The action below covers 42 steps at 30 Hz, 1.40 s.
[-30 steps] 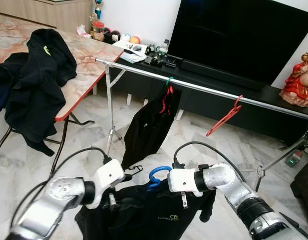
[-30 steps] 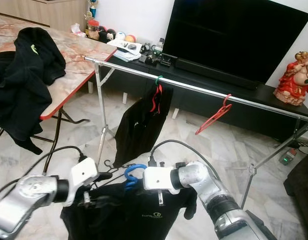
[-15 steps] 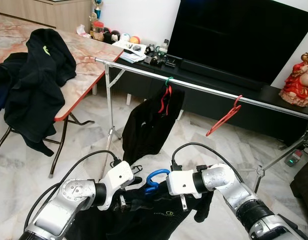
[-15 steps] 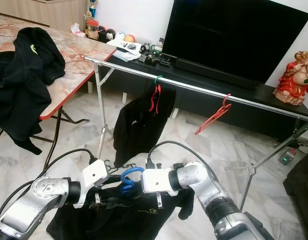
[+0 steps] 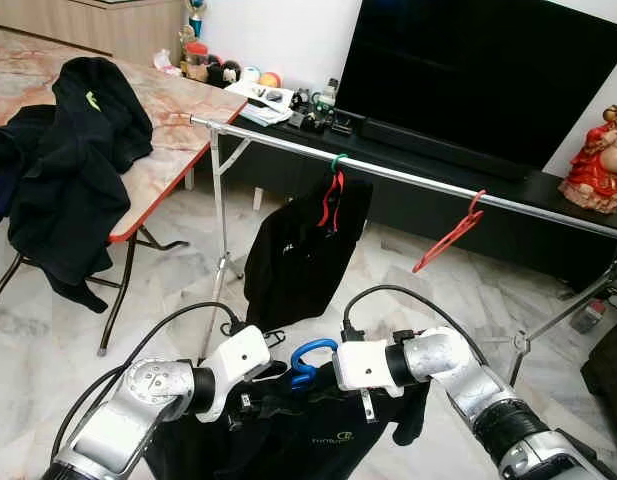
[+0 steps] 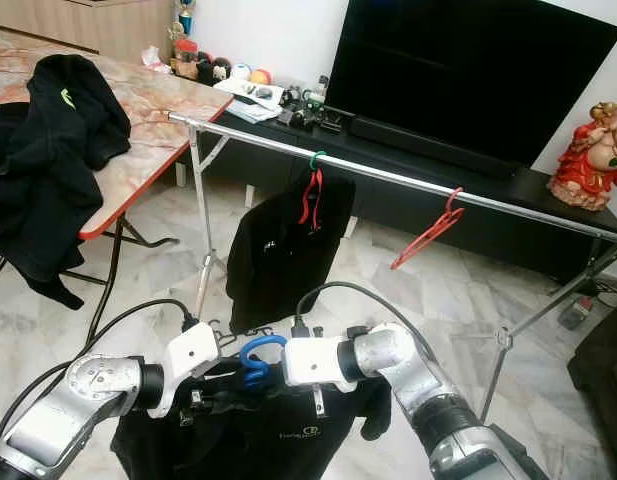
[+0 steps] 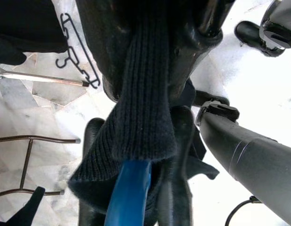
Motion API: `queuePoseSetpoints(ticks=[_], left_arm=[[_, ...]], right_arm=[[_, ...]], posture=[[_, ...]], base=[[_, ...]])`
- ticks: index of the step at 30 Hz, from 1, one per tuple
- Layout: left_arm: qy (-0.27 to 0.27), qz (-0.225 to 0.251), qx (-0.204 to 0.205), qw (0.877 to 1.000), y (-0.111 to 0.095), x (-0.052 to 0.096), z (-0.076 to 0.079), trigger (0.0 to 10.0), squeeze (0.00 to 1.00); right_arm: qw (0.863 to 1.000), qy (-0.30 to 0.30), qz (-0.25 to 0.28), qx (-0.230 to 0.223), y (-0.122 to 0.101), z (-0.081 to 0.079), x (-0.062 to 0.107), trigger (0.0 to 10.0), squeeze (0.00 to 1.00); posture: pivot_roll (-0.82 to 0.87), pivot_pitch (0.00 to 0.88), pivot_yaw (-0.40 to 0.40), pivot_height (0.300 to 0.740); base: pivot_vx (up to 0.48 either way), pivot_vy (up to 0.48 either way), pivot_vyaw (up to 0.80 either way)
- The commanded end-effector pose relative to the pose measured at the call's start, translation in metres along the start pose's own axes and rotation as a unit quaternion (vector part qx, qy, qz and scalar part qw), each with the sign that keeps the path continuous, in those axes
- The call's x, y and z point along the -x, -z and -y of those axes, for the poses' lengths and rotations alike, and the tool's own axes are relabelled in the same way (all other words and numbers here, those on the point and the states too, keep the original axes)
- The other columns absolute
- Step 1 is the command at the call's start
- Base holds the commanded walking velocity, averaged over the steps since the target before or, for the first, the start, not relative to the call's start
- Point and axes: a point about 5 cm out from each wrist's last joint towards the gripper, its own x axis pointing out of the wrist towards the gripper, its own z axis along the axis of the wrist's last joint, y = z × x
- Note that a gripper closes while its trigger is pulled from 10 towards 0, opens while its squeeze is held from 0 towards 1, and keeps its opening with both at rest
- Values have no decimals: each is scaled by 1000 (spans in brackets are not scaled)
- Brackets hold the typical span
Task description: Hang hanger
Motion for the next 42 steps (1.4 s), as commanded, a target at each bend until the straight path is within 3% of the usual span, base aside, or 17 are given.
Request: queuePoseSetpoints(ticks=[1, 36, 37, 38, 39, 40, 42], left_arm=[[3, 0, -9, 1000, -3, -7, 1, 0, 0], [20, 22, -4, 1000, -8, -12, 8, 0, 0], [20, 21, -4, 1000, -7, -11, 8, 0, 0], [21, 21, -4, 1000, -7, -11, 8, 0, 0], [21, 21, -4, 1000, -7, -11, 8, 0, 0], [21, 20, -4, 1000, -7, -11, 8, 0, 0], [21, 20, -3, 1000, -6, -11, 9, 0, 0]], right_arm=[[999, 21, 25, 19, -10, 8, 6, 0, 0], [1000, 16, 24, 9, -8, 5, 5, 0, 0], [1000, 16, 24, 10, -8, 5, 5, 1490, 0], [999, 19, 25, 10, -8, 5, 5, 6314, 0], [999, 21, 25, 10, -8, 5, 5, 6314, 0], [999, 22, 24, 11, -8, 6, 5, 10000, 0], [1000, 17, 22, 11, -8, 5, 5, 10000, 0]], posture=[[212, 0, -202, 740], [211, 0, -197, 740], [210, 0, -196, 740], [211, 0, -196, 740], [211, 0, -196, 740], [212, 0, -196, 740], [212, 0, -197, 740]], base=[[0, 0, 0], [0, 0, 0], [0, 0, 0], [0, 0, 0], [0, 0, 0], [0, 0, 0], [0, 0, 0]])
